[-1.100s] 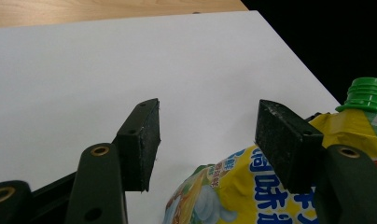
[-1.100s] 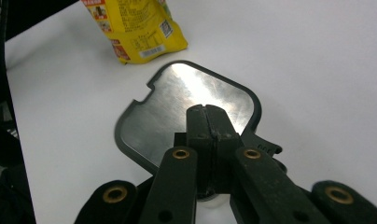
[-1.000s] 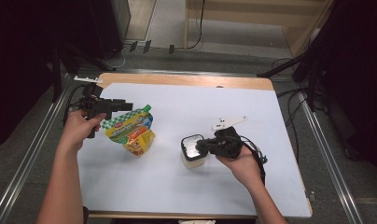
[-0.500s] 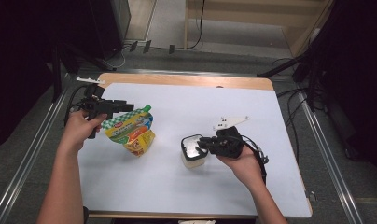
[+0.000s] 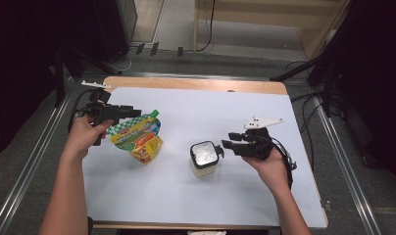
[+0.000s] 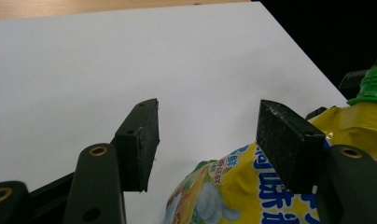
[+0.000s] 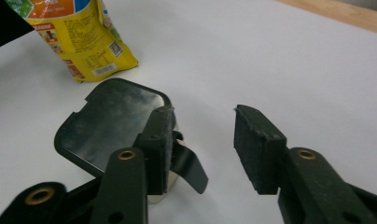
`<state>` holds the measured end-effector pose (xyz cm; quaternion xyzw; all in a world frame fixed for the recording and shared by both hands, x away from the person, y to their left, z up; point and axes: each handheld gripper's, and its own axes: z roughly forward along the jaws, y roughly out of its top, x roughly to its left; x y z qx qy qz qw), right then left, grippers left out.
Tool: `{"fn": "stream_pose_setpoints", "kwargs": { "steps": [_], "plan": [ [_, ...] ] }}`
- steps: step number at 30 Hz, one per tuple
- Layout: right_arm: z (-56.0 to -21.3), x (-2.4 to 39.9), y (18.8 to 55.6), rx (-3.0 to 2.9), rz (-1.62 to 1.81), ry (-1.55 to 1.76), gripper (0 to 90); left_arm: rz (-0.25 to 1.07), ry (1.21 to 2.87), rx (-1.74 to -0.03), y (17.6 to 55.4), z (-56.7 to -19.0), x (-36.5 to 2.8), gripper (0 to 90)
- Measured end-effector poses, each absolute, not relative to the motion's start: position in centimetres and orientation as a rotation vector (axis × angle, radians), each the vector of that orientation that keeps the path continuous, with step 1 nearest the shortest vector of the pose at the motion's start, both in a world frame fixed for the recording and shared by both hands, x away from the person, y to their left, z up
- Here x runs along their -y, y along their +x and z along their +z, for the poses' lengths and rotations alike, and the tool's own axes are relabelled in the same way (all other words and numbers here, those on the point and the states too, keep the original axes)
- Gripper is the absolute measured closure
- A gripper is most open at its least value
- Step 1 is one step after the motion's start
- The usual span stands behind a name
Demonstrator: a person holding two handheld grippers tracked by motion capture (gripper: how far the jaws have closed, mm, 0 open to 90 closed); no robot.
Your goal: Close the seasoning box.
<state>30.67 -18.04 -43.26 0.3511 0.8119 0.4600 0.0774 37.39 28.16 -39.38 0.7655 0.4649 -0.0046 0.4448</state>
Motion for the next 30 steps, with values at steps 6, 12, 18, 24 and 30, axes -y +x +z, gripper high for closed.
{"fn": "stream_pose_setpoints", "kwargs": {
  "steps": [6,12,18,24,30],
  "plan": [
    [-43.5,19.7,31.1,-2.397,1.381,1.079,51.6,-0.010,1.899,-1.153,37.4,-39.4,-28.1,39.9],
    [-43.9,21.5,31.6,-2.348,1.388,1.114,47.6,-0.009,1.896,-1.155,37.4,-39.4,-28.2,39.9],
    [-44.4,23.2,31.9,-2.291,1.377,1.165,47.0,-0.008,1.897,-1.157,37.4,-39.5,-28.2,39.9],
    [-45.2,24.6,32.3,-2.265,1.370,1.202,46.9,-0.005,1.893,-1.160,37.4,-39.6,-28.4,39.9],
    [-45.9,25.6,32.6,-2.234,1.365,1.238,44.2,-0.008,1.895,-1.164,37.5,-39.7,-28.3,39.7]
  ]
}}
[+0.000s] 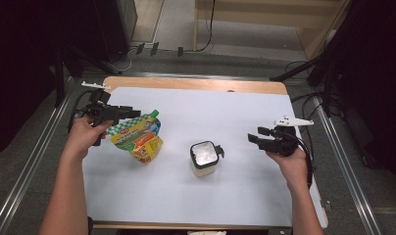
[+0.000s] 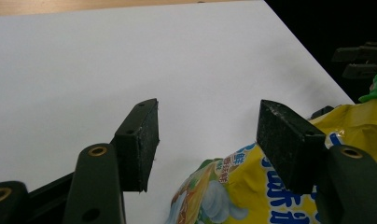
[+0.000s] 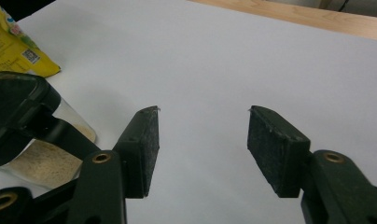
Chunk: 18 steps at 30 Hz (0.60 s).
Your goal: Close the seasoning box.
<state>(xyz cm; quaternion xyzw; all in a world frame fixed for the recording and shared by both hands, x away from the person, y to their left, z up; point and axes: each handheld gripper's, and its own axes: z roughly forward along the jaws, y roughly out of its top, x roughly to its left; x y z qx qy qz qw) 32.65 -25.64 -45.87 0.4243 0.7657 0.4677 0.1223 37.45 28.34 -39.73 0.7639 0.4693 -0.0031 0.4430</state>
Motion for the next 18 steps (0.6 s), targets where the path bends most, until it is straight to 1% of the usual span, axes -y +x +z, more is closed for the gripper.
{"fn": "stream_pose_setpoints", "kwargs": {
  "steps": [3,4,11,12,18],
  "plan": [
    [-46.2,25.9,32.7,-2.224,1.362,1.261,42.5,-0.004,1.898,-1.163,37.5,-39.8,-28.3,39.7],
    [-46.4,26.0,32.8,-2.203,1.336,1.275,40.0,-0.003,1.899,-1.163,37.5,-39.8,-28.3,39.7],
    [-47.1,26.6,33.1,-2.181,1.312,1.332,36.9,-0.005,1.903,-1.167,37.5,-39.9,-28.2,39.4],
    [-47.4,26.7,33.2,-2.170,1.310,1.351,33.7,-0.004,1.902,-1.169,37.5,-39.9,-28.3,39.5],
    [-48.1,26.7,33.4,-2.137,1.276,1.372,27.1,-0.009,1.903,-1.171,37.6,-40.1,-28.4,39.4]
  ]
}}
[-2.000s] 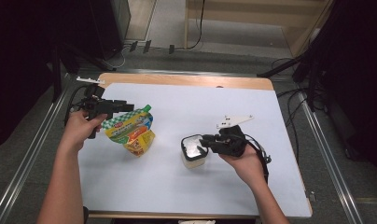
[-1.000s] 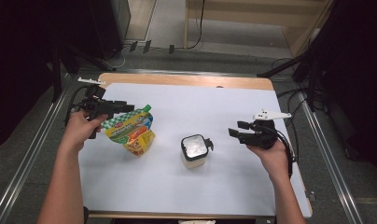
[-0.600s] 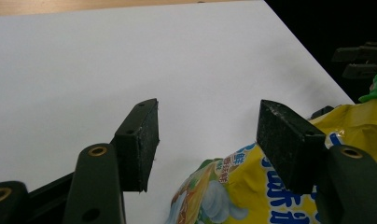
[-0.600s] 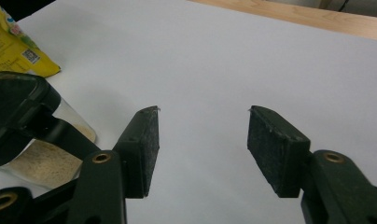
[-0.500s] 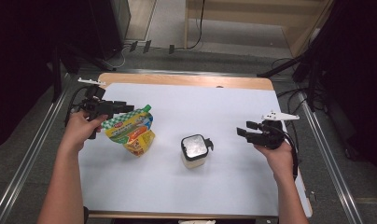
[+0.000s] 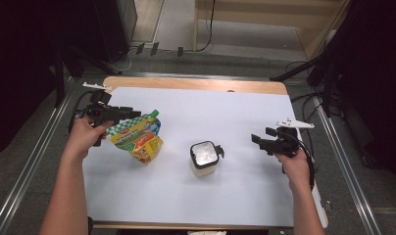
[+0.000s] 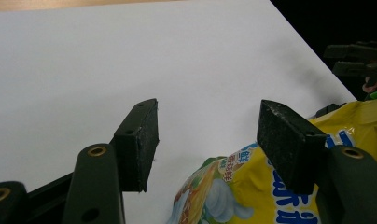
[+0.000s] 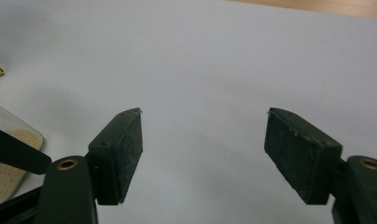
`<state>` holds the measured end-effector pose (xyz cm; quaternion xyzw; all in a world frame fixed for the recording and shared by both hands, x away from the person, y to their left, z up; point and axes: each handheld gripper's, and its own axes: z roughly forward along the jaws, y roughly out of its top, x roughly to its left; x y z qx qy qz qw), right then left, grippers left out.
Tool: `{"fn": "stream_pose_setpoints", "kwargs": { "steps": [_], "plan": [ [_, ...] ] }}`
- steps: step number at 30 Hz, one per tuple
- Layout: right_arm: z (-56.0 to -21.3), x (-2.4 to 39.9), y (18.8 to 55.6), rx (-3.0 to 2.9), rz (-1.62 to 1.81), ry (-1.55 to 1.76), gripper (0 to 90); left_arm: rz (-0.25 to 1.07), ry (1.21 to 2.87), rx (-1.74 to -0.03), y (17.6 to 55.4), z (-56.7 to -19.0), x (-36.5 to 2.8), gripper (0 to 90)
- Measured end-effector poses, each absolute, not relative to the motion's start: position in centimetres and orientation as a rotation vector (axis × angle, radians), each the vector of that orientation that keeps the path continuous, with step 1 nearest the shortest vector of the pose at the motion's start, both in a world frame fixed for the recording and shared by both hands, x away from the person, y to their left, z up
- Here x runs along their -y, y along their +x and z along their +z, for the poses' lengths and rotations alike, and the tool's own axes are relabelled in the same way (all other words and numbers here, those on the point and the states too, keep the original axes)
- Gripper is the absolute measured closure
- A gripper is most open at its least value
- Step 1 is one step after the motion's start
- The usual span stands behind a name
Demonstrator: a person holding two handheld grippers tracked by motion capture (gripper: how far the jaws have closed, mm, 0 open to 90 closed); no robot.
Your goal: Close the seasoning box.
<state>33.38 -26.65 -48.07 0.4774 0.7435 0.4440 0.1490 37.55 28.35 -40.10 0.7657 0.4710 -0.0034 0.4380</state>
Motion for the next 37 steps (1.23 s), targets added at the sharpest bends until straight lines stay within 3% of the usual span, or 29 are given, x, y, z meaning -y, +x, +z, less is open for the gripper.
{"fn": "stream_pose_setpoints", "kwargs": {
  "steps": [2,37],
  "plan": [
    [-48.37,26.51,33.43,-2.175,1.265,1.351,23.7,-0.007,1.904,-1.173,37.57,-40.17,-28.36,39.4],
    [-48.91,25.71,33.63,-2.215,1.226,1.342,23.8,0.030,1.936,-1.156,37.68,-40.82,-28.56,38.0]
  ]
}}
